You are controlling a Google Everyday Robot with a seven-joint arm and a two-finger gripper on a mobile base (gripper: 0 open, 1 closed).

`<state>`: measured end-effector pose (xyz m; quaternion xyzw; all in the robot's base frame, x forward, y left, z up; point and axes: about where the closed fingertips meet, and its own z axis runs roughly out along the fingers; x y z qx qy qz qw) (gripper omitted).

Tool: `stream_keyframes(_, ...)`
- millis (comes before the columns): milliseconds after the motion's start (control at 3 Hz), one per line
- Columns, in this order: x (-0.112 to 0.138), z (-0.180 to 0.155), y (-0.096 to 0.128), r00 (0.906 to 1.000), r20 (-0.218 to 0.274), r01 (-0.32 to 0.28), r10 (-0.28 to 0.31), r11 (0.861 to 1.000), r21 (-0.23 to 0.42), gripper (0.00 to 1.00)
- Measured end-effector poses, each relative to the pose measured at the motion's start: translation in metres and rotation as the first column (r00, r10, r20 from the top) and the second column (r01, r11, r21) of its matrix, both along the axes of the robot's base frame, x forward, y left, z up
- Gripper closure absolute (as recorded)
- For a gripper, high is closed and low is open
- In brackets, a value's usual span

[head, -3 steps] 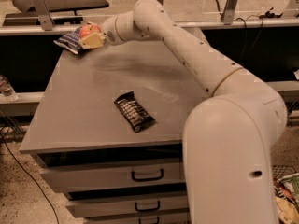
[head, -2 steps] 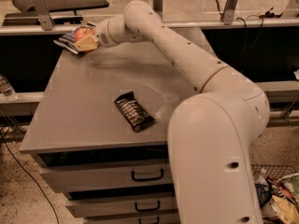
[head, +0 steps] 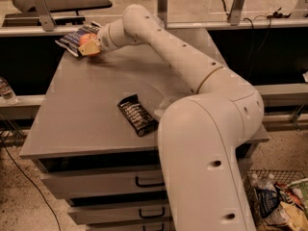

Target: Move apple near blue chip bag

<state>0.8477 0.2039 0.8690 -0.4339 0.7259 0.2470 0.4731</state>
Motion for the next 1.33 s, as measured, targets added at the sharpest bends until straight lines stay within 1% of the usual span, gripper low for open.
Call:
stream_keyframes(333,0.009,-0.007,-0.002,0.9996,-0.008,0.027,-0.027,1.0,-0.008,0.36)
stream_keyframes(667,0.015,-0.012,-0.005,0.9991,-0.013,0.041,-0.041,0.999,-0.012,0.13)
stream_keyframes(1000,0.019,-0.013,-0.011,0.9986,-0.02,0.049,-0.05,0.999,-0.006,0.0)
stream_keyframes(1333,0.022,-0.006,-0.033,0.998,-0.028,0.058,-0.057,0.998,0.02,0.0)
